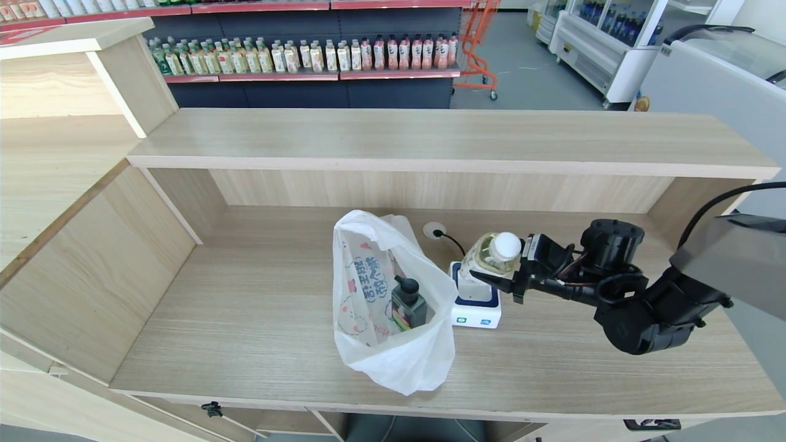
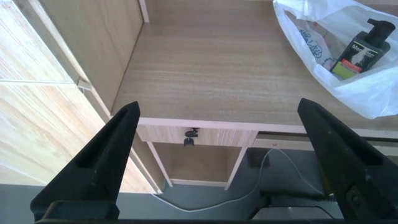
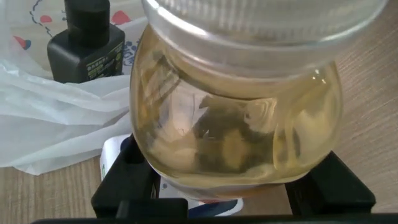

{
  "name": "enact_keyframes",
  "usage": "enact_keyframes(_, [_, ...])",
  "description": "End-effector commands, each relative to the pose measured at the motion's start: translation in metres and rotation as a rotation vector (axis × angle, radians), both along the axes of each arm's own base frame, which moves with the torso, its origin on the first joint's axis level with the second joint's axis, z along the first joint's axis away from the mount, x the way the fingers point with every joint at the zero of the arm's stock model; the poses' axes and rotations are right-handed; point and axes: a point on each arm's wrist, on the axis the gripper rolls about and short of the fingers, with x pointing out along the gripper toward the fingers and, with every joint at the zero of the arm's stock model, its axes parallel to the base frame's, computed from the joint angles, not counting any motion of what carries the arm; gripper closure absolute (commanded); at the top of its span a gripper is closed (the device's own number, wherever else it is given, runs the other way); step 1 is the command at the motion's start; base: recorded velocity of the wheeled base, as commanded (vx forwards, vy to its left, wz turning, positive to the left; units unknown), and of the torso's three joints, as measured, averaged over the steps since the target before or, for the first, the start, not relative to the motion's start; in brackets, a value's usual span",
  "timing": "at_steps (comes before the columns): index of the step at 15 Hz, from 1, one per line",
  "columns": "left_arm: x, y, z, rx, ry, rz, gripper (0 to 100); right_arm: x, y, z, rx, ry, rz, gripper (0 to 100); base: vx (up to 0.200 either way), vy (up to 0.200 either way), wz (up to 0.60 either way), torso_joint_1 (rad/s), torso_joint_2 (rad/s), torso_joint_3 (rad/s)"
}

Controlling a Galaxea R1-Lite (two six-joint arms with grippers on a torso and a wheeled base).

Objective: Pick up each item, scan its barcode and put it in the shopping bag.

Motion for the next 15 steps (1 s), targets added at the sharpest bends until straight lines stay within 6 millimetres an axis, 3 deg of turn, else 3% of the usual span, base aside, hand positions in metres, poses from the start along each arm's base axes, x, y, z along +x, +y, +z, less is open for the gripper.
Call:
enact_keyframes(1, [0.0,0.0,0.0,0.0,0.0,0.001,0,-0.014,-0.005,0.042,0.097,0.021,-0.011,100,0.0,0.0,0.0,0.0,0.0,0.0])
enact_keyframes(3, [0.0,0.0,0.0,0.0,0.0,0.001,0,-0.035,-0.02,0.08,0.266,0.145,-0.109,100,0.0,0.0,0.0,0.0,0.0,0.0])
enact_keyframes(6, [0.0,0.0,0.0,0.0,0.0,0.001,0,-0.055,-0.024,0.105,0.505,0.402,-0.297,100,0.0,0.0,0.0,0.0,0.0,0.0])
enact_keyframes(9, [0.0,0.0,0.0,0.0,0.0,0.001,0,-0.047,0.003,0.101,0.56,0.566,-0.306,100,0.0,0.0,0.0,0.0,0.0,0.0])
enact_keyframes(12, [0.0,0.0,0.0,0.0,0.0,0.001,0,-0.019,0.04,0.086,0.568,0.6,-0.274,100,0.0,0.0,0.0,0.0,0.0,0.0])
enact_keyframes(15, [0.0,0.0,0.0,0.0,0.0,0.001,0,-0.006,0.07,0.075,0.592,0.671,-0.218,100,0.0,0.0,0.0,0.0,0.0,0.0])
